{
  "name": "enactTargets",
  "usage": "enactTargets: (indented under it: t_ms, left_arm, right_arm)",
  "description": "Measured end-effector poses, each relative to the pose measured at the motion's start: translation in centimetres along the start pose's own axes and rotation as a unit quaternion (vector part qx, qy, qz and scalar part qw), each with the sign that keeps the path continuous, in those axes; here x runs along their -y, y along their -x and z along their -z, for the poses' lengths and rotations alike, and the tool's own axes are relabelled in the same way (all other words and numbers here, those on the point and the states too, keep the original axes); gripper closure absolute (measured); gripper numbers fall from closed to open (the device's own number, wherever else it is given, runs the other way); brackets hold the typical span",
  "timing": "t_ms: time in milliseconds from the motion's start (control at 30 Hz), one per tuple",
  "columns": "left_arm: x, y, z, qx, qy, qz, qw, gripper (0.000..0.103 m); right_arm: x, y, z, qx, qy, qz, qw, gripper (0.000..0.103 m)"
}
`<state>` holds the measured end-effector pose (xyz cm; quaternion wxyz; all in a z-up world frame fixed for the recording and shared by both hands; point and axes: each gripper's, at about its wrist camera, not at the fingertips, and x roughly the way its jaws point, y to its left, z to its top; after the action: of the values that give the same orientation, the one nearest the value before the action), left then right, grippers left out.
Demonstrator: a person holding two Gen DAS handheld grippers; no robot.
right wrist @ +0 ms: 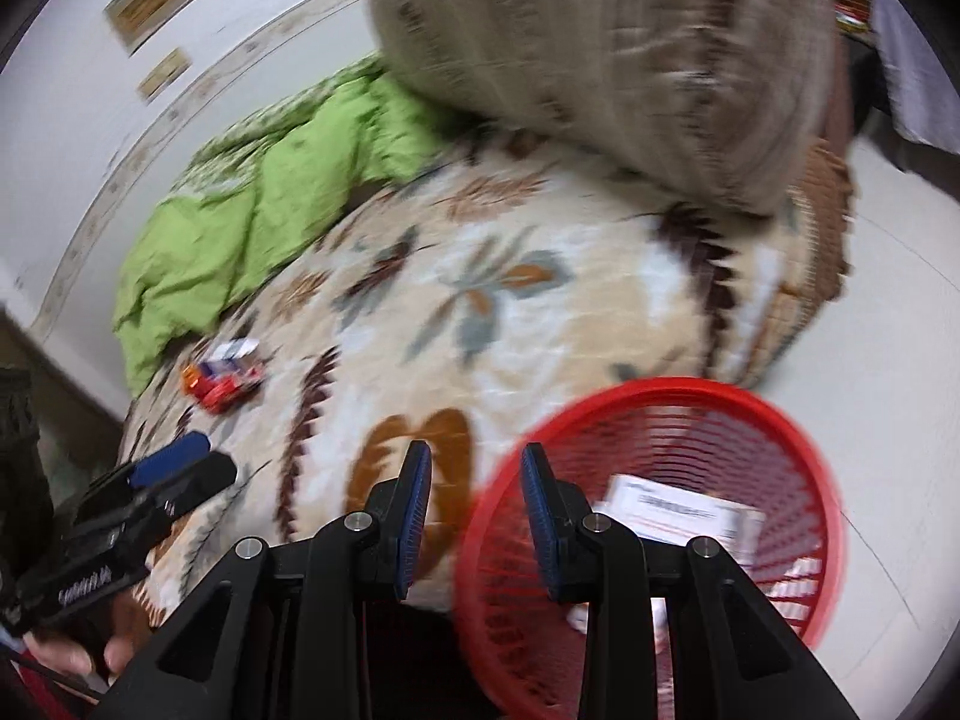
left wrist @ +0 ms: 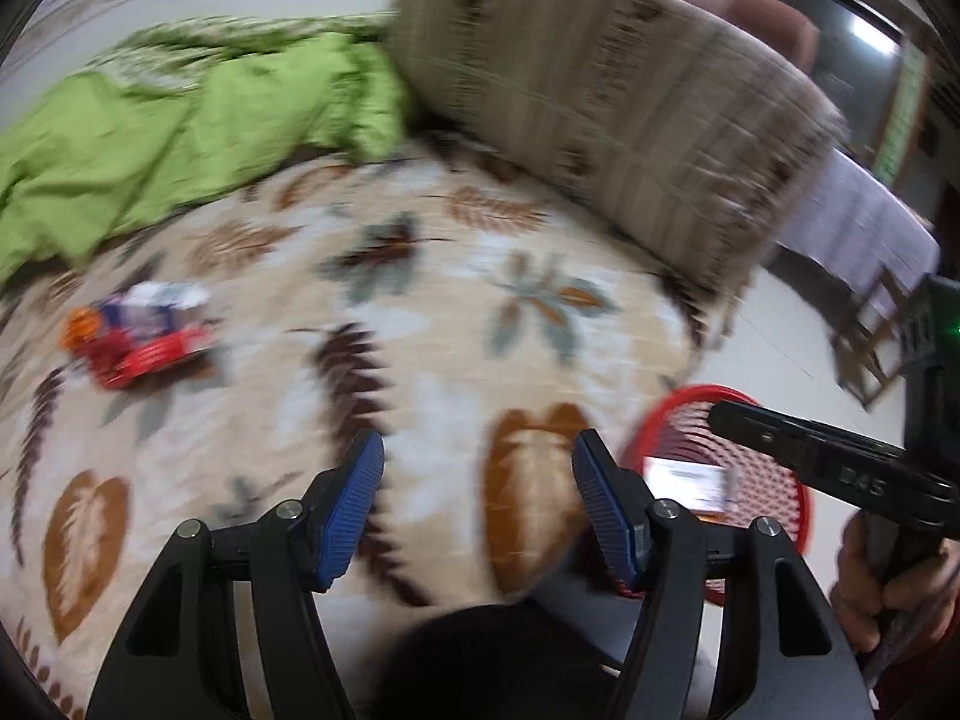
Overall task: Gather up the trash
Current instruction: 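Move both tools back over the remaining wrappers on the bed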
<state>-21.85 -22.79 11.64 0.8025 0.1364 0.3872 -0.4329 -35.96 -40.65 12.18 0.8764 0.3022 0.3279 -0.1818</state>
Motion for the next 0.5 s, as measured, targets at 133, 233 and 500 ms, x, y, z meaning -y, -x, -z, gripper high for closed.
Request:
enactTargets:
  t_ms: [133,233,500]
  left_arm:
    - [-5.0,0.6,0.6,0.004,0.05,-0.042,0.9978,0.039]
    - [-8.8,1.0,1.2,0.007,0.09,-0.07,0.9934,0.039]
    - [-19.3,1.7,2.8,0.033,0.185,-0.179,0.9658,0.039]
  right_arm:
    - [-3.9,-2.3,-0.6,-0.017,0.032,-0.037,0.999,0.07]
    - [-6.9,-4.0,-1.0,-0.03,0.055,-0.058,0.996,0.07]
    - [-15.5,-9.1,-1.7,-0.084,0.105,-0.115,0.984,0.07]
